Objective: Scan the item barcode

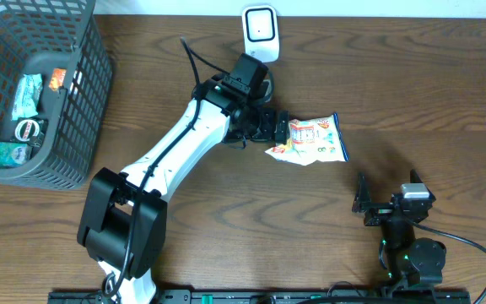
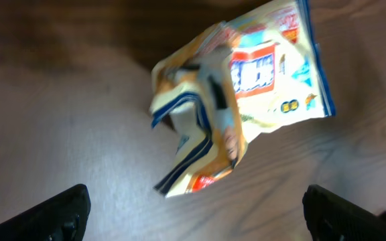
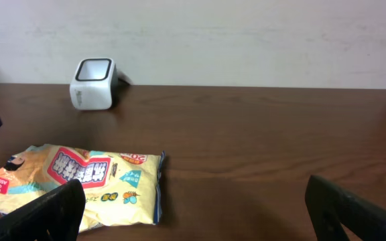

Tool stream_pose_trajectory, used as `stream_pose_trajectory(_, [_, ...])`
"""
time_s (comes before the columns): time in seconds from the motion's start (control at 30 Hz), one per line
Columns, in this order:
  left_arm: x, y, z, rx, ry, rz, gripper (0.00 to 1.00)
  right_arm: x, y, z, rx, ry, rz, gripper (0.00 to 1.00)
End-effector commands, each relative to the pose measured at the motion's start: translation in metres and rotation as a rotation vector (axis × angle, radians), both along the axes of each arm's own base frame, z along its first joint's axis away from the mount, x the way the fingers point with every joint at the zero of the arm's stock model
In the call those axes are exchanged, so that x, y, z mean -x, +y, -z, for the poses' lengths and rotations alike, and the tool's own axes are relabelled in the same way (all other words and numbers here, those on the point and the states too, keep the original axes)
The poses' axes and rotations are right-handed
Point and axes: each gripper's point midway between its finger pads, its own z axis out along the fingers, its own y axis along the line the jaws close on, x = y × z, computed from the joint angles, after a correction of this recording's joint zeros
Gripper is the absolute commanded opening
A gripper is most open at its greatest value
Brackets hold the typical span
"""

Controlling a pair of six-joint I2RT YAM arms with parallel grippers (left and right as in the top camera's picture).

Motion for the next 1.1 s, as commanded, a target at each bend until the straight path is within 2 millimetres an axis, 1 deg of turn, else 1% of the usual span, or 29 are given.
stream_pose_trajectory(0.0, [-0.011, 0.007, -0.003, -0.005, -0.062, 0.051, 1.0, 0.0, 0.0, 0.001, 0.008, 0.001, 0.001, 0.99])
stream_pose_trajectory(0.2, [-0.034, 0.01, -0.01, 0.017, -0.143, 0.021, 1.0, 0.0, 0.0, 0.001, 0.008, 0.001, 0.001, 0.99])
stream_pose_trajectory(0.3, [-0.044, 0.018, -0.009, -0.031, -0.183, -0.009, 1.0, 0.0, 0.0, 0.001, 0.008, 0.001, 0.001, 0.99])
stream_pose_trajectory(0.43, [-0.045, 0.019, -0.002, -0.043, -0.175, -0.012, 0.99, 0.0, 0.0, 0.001, 0.008, 0.001, 0.001, 0.99])
stream_pose_trajectory(0.5, [-0.045, 0.017, 0.005, -0.044, -0.158, -0.011, 0.99, 0.0, 0.0, 0.001, 0.008, 0.001, 0.001, 0.99])
stream_pose_trajectory(0.63, [-0.032, 0.001, 0.023, 0.032, -0.058, 0.036, 0.99, 0.0, 0.0, 0.001, 0.008, 0.001, 0.001, 0.99])
stream_pose_trajectory(0.7, [-0.025, -0.005, 0.04, 0.043, 0.0, 0.047, 0.99, 0.0, 0.0, 0.001, 0.008, 0.001, 0.001, 0.99])
stream_pose_trajectory(0.87, [-0.008, -0.013, 0.085, -0.004, 0.118, 0.041, 0.99, 0.0, 0.0, 0.001, 0.008, 0.001, 0.001, 0.99])
stream_pose_trajectory(0.9, [-0.006, -0.015, 0.09, -0.009, 0.128, 0.046, 0.97, 0.0, 0.0, 0.001, 0.008, 0.001, 0.001, 0.99])
stream_pose_trajectory(0.93, [-0.003, -0.017, 0.096, -0.015, 0.139, 0.052, 0.85, 0.0, 0.0, 0.001, 0.008, 0.001, 0.001, 0.99])
stream_pose_trajectory(1.0, [0.0, -0.019, 0.101, -0.022, 0.149, 0.06, 0.67, 0.0, 0.0, 0.001, 0.008, 0.001, 0.001, 0.99])
stream_pose_trajectory(1.07, [0.002, -0.02, 0.101, -0.024, 0.156, 0.059, 0.49, 0.0, 0.0, 0.001, 0.008, 0.001, 0.001, 0.99])
